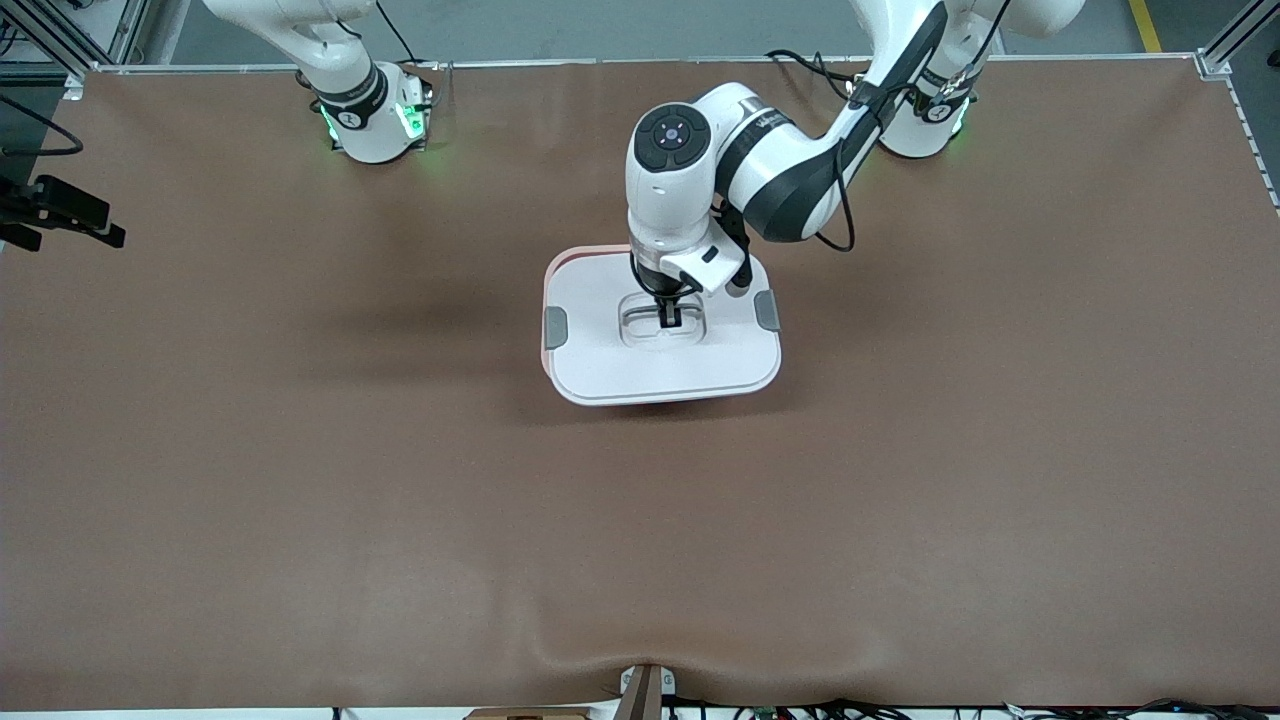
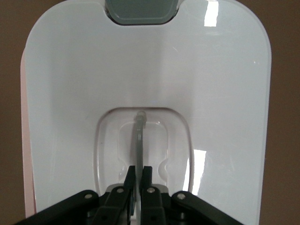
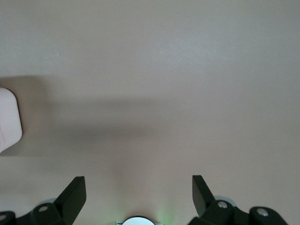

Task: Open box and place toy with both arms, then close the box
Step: 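Lower the lid onto the box and press it down with the left gripper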

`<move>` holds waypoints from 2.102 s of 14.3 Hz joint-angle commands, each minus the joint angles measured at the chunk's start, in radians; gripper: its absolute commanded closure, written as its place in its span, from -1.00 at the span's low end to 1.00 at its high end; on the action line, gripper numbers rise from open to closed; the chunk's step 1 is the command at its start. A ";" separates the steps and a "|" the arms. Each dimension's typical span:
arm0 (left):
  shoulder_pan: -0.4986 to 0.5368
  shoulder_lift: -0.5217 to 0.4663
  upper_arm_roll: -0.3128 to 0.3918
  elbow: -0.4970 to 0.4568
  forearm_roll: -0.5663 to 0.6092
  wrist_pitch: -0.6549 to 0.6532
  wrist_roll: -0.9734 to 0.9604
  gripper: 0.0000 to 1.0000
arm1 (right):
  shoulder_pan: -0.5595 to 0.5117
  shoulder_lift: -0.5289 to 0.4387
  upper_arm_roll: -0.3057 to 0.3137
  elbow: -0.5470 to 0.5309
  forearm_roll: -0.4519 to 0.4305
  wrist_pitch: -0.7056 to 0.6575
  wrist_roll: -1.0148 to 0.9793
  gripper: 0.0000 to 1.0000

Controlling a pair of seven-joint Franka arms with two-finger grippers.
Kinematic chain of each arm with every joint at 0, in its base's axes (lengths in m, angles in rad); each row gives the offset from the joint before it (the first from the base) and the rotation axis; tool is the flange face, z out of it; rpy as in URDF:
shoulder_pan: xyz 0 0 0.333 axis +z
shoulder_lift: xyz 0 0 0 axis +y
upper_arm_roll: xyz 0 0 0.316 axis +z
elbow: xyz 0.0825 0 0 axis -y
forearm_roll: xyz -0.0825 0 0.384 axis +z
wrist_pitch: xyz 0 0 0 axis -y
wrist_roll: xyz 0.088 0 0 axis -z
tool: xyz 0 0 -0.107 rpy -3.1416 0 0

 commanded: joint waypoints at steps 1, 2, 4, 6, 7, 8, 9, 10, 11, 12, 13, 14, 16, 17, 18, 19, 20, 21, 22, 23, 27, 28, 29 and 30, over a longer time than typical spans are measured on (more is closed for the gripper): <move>-0.027 0.024 0.003 0.020 0.000 0.004 -0.018 1.00 | -0.018 -0.004 0.008 -0.007 -0.010 -0.004 -0.009 -1.00; -0.033 0.029 0.003 0.020 -0.001 0.007 -0.018 1.00 | -0.019 -0.004 0.008 -0.007 -0.010 -0.004 -0.009 -1.00; -0.031 0.027 0.003 0.020 -0.004 0.011 -0.018 1.00 | -0.019 -0.004 0.008 -0.008 -0.010 -0.004 -0.009 -1.00; -0.033 0.030 0.003 0.020 -0.004 0.013 -0.018 1.00 | -0.019 -0.004 0.008 -0.008 -0.010 -0.004 -0.009 -1.00; -0.036 0.029 0.003 0.020 -0.003 0.013 -0.018 1.00 | -0.019 -0.004 0.008 -0.008 -0.010 -0.004 -0.009 -1.00; -0.033 0.027 0.003 0.020 -0.003 0.013 -0.018 1.00 | -0.019 -0.004 0.008 -0.008 -0.010 -0.004 -0.009 -1.00; -0.031 0.029 0.003 0.020 -0.003 0.013 -0.018 1.00 | -0.019 -0.004 0.008 -0.008 -0.010 -0.004 -0.009 -1.00; -0.031 0.030 0.003 0.020 -0.003 0.014 -0.018 1.00 | -0.019 -0.004 0.008 -0.008 -0.010 -0.004 -0.009 -1.00; -0.030 0.030 0.003 0.018 -0.003 0.027 -0.018 1.00 | -0.019 -0.004 0.008 -0.011 -0.010 -0.004 -0.009 -1.00; -0.030 0.033 0.003 0.018 -0.003 0.030 -0.018 1.00 | -0.019 -0.004 0.008 -0.016 -0.010 -0.004 -0.009 -1.00; -0.031 0.038 0.004 0.018 -0.004 0.031 -0.018 1.00 | -0.019 -0.004 0.008 -0.018 -0.010 -0.004 -0.007 -1.00; -0.030 0.038 0.004 0.018 -0.003 0.031 -0.018 1.00 | -0.019 -0.004 0.008 -0.018 -0.010 -0.004 -0.009 -1.00; -0.028 0.038 0.004 0.012 -0.004 0.031 -0.018 1.00 | -0.019 -0.004 0.008 -0.018 -0.010 -0.004 -0.009 -1.00; -0.031 0.038 0.003 0.011 -0.004 0.030 -0.018 1.00 | -0.019 -0.004 0.008 -0.018 -0.010 -0.004 -0.009 -1.00; -0.034 0.041 0.004 0.011 -0.004 0.030 -0.018 1.00 | -0.019 -0.005 0.008 -0.019 -0.010 -0.005 -0.009 -1.00; -0.036 0.047 0.004 0.011 -0.001 0.031 -0.018 1.00 | -0.019 -0.005 0.008 -0.019 -0.010 -0.005 -0.009 -1.00; -0.036 0.049 0.004 0.012 -0.001 0.030 -0.018 1.00 | -0.021 -0.005 0.008 -0.019 -0.010 -0.005 -0.009 -1.00; -0.036 0.049 0.004 0.012 0.000 0.031 -0.018 1.00 | -0.021 -0.005 0.008 -0.019 -0.010 -0.005 -0.009 -1.00; -0.037 0.052 0.004 0.014 0.000 0.031 -0.018 1.00 | -0.021 -0.005 0.008 -0.019 -0.010 -0.005 -0.012 -1.00; -0.037 0.052 0.003 0.014 0.002 0.031 -0.018 1.00 | -0.024 -0.005 0.008 -0.019 -0.010 -0.005 -0.012 -1.00; -0.053 0.049 0.004 0.011 -0.001 0.031 -0.018 1.00 | -0.024 -0.004 0.008 -0.019 -0.010 -0.005 -0.014 -1.00; -0.053 0.050 0.004 0.009 -0.001 0.031 -0.018 1.00 | -0.024 -0.004 0.008 -0.021 -0.010 -0.005 -0.014 -1.00; -0.053 0.050 0.004 0.009 0.002 0.031 -0.018 1.00 | -0.024 -0.004 0.008 -0.019 -0.010 -0.005 -0.014 -1.00; -0.053 0.050 0.004 0.009 0.002 0.031 -0.018 1.00 | -0.024 -0.004 0.008 -0.021 -0.010 -0.004 -0.014 -1.00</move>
